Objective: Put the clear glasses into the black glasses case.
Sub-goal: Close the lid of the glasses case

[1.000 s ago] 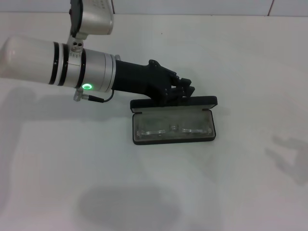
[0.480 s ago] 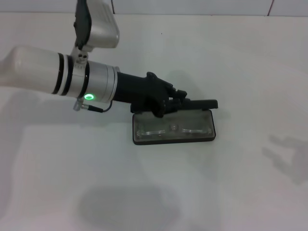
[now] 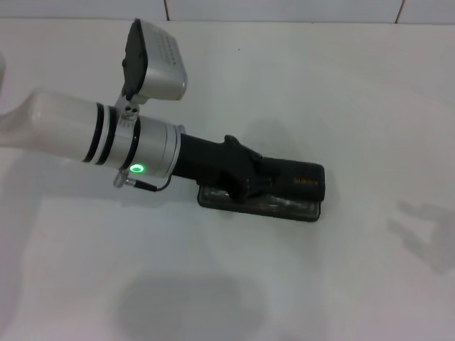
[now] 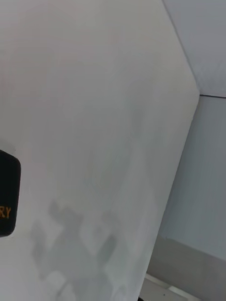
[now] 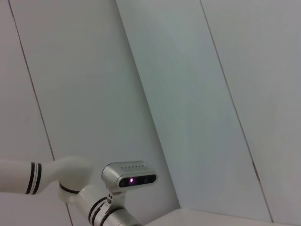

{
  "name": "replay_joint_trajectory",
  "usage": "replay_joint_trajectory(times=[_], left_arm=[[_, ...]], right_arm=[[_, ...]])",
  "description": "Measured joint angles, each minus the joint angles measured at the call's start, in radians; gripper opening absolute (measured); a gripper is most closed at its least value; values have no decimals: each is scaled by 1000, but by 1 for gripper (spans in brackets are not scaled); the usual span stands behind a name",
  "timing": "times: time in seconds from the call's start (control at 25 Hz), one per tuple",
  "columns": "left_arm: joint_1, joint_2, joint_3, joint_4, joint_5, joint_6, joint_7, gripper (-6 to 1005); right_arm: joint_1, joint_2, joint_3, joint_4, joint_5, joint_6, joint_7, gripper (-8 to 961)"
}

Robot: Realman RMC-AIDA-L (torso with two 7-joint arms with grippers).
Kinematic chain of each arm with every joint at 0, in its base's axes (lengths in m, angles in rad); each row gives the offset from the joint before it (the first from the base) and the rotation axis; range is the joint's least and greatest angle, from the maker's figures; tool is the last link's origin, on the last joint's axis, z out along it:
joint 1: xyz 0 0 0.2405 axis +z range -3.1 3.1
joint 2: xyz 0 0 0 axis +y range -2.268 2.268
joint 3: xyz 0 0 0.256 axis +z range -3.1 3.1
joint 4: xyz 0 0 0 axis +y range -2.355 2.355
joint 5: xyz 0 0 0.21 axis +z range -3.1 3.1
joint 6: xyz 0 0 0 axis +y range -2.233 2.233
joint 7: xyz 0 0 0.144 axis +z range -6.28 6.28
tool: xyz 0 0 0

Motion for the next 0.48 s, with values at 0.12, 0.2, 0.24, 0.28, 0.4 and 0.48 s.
replay_joint_trajectory(times=[0.12, 0.2, 0.24, 0.28, 0.4, 0.48], left_arm=[[13, -2, 1, 4, -1, 27, 7, 194], [16, -3, 1, 11, -9, 49, 11, 195], [18, -3, 1, 16, -13, 58, 11, 195], [19, -3, 1, 19, -17, 62, 11, 196], [23, -4, 1, 15, -22, 62, 15, 197], [31, -4, 1, 6, -20, 56, 23, 198]], right_arm=[[1, 0, 0, 2, 0, 0, -4, 352], [2, 0, 0, 2, 0, 2, -5, 353], [3, 0, 0, 2, 0, 3, -6, 353], [5, 0, 0, 2, -1, 3, -6, 354], [14, 0, -1, 2, -1, 4, -7, 355], [26, 0, -7, 7, -1, 4, -7, 355]])
